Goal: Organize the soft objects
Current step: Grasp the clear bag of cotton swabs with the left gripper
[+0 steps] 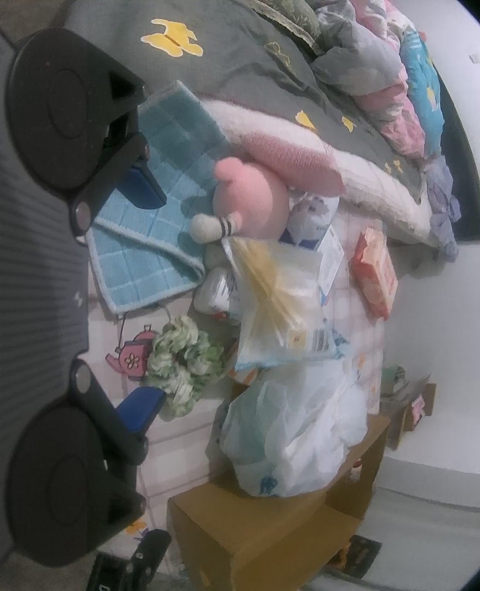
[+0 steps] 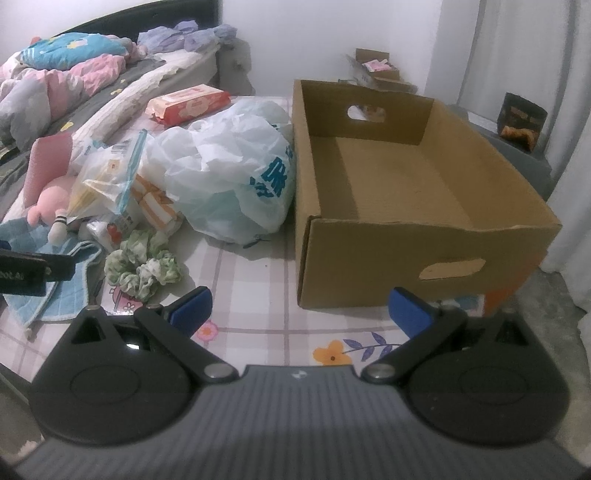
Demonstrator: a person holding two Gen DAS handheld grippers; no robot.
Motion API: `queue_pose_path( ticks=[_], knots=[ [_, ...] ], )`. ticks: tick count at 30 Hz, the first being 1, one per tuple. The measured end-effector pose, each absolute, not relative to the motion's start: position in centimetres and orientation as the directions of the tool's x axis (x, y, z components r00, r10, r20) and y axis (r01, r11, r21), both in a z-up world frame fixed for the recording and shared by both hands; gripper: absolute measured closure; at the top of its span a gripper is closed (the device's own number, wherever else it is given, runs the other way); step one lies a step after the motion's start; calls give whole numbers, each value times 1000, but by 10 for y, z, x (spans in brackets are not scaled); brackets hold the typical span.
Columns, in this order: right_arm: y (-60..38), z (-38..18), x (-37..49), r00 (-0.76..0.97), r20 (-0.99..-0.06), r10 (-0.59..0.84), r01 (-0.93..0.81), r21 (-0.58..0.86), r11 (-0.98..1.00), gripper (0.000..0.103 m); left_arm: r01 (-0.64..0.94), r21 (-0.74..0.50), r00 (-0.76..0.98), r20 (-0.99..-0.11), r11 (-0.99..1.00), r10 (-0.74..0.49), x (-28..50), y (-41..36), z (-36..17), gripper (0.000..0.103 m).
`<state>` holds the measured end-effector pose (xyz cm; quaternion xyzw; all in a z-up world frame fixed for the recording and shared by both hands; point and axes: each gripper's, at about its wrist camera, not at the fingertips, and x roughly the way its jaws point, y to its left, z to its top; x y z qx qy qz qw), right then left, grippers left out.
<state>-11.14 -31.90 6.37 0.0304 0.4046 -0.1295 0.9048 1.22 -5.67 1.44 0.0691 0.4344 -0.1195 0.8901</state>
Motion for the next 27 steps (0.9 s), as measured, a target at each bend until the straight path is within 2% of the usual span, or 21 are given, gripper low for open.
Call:
queue_pose_path(
  ticks=[8, 11, 15, 21, 22, 23, 25, 27],
  knots=[
    [-312, 70, -92, 744, -668, -30, 103, 70, 992, 1, 136, -89, 675, -720, 987, -158, 24, 7, 22, 0],
    [-302, 83, -76, 798, -600, 58, -12, 80, 997, 1, 110, -153, 691, -698, 982, -187, 31, 31, 23, 0],
    [-289, 106, -37, 803, -554, 220, -200, 96, 975, 1, 104, -138, 699, -694, 985, -171, 42, 34, 21, 3],
    [-268, 129, 42, 683, -566, 461, -503, 93, 859, 3, 185, -229, 679, -674, 956, -293, 60, 24, 7, 22],
    [-262, 130, 55, 645, -584, 492, -540, 107, 835, 4, 195, -243, 672, -672, 950, -310, 61, 22, 4, 30],
    [-259, 130, 69, 601, -604, 524, -571, 135, 810, 9, 203, -262, 666, -669, 943, -330, 64, 21, 0, 40],
    [-248, 125, 96, 515, -646, 563, -603, 194, 774, 18, 207, -300, 650, -669, 931, -360, 71, 20, -6, 51],
    [-242, 117, 120, 466, -677, 569, -602, 230, 765, 39, 208, -325, 632, -675, 922, -381, 75, 18, -11, 65]
  ],
)
